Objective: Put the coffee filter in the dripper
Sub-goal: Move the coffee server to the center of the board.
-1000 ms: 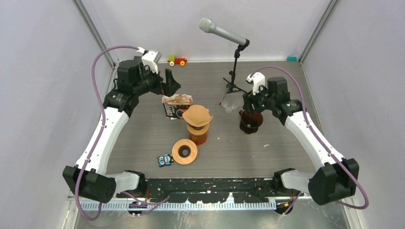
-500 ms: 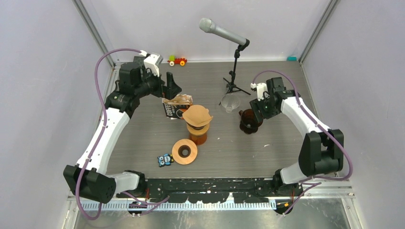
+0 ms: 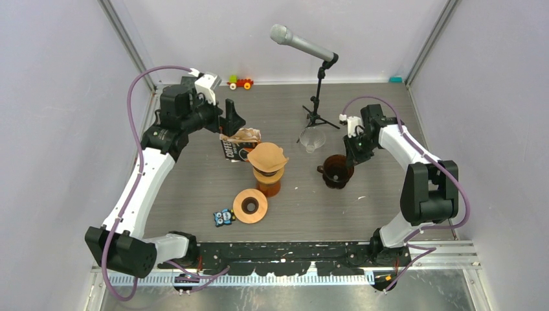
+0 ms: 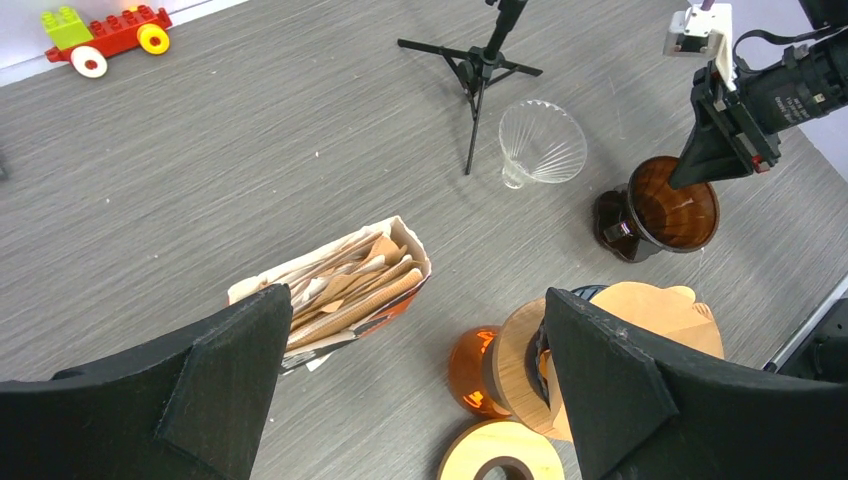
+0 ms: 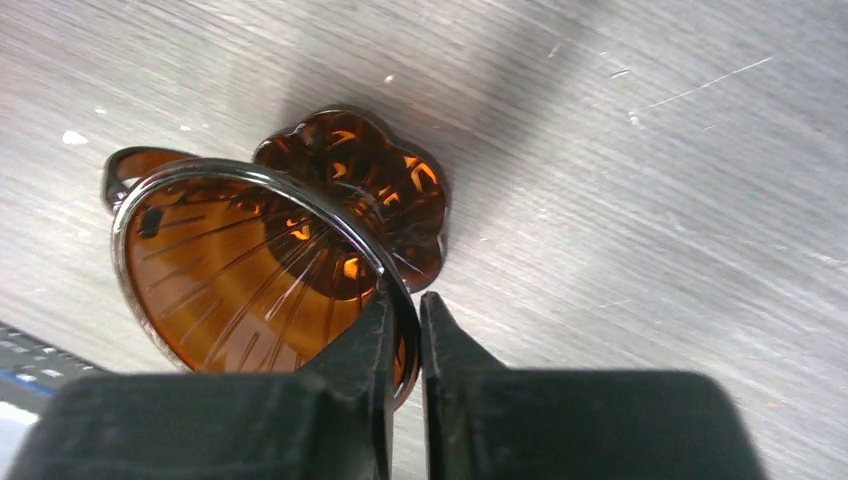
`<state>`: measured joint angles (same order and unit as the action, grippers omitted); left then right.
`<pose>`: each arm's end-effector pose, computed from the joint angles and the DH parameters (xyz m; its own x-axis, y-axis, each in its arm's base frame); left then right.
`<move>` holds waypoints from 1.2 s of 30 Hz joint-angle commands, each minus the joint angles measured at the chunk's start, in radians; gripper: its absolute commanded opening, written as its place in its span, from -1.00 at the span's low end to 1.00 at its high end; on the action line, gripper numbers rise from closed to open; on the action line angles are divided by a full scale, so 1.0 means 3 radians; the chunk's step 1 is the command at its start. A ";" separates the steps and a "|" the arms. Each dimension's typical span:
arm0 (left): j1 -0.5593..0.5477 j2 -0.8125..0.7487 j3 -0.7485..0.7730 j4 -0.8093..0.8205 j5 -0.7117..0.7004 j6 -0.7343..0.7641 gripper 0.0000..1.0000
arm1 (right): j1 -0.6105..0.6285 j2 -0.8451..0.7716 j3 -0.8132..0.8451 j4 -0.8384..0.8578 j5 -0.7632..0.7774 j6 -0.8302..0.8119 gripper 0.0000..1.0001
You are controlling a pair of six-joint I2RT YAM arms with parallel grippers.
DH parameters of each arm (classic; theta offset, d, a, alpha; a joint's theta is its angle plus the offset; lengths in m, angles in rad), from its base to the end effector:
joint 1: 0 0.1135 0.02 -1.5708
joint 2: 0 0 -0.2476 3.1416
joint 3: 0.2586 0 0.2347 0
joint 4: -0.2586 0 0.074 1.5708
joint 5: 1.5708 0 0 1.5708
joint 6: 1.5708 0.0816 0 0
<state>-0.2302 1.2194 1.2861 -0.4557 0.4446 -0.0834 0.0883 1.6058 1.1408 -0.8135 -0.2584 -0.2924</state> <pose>0.2780 -0.1012 0.3650 -0.4174 0.0206 -0.9085 0.5606 0.7926 -0.2396 0.2994 0.0474 0.1664 -0.8677 -0.3566 -0.3465 -0.4268 0.8916 0.1512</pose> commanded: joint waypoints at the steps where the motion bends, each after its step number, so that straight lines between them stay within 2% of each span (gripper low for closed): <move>1: 0.0020 -0.0086 0.0003 0.0034 0.0052 0.0073 0.99 | -0.0006 -0.0012 0.0098 -0.0176 -0.0260 0.0050 -0.90; 3: 0.0021 -0.0084 -0.0002 0.0036 0.0052 0.0073 1.00 | -0.0004 -0.0019 0.0079 -0.0217 -0.0354 0.0066 -0.99; 12: 0.0021 -0.0104 -0.0081 -0.0051 0.0026 0.0248 1.00 | 0.0075 0.0013 -0.0038 -0.0218 -0.0685 0.0069 -0.99; 21: 0.0113 -0.0199 -0.0174 -0.0640 -0.0003 0.0754 0.99 | 0.0433 0.0041 -0.0129 -0.0127 -0.0680 0.0139 -0.97; 24: 0.0390 -0.0177 -0.0185 -0.0873 0.0308 0.0847 0.98 | 0.0435 -0.0008 -0.0093 -0.0125 -0.0630 0.0121 -0.75; 26: 0.0566 -0.0145 -0.0206 -0.1068 0.0520 0.1075 0.97 | 0.0428 -0.0078 -0.0072 -0.0121 -0.0603 0.0095 -0.39; 29: 0.0681 -0.0138 -0.0361 -0.1317 0.0680 0.1609 0.97 | 0.0397 -0.0228 -0.0028 -0.0121 -0.0637 0.0094 -0.03; 32: 0.0686 -0.0163 -0.0635 -0.1379 0.0765 0.2154 0.97 | 0.0352 -0.0418 0.0032 -0.0118 -0.0638 0.0109 0.15; 36: 0.0686 -0.0261 -0.1037 -0.1304 0.1012 0.2767 0.96 | 0.0302 -0.0628 0.0051 -0.0116 -0.0606 0.0126 0.21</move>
<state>-0.0261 1.1858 1.0569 -0.8150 0.6353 0.4934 0.1928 1.5089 1.1168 -0.8608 -0.4473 -0.2592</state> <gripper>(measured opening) 0.985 0.599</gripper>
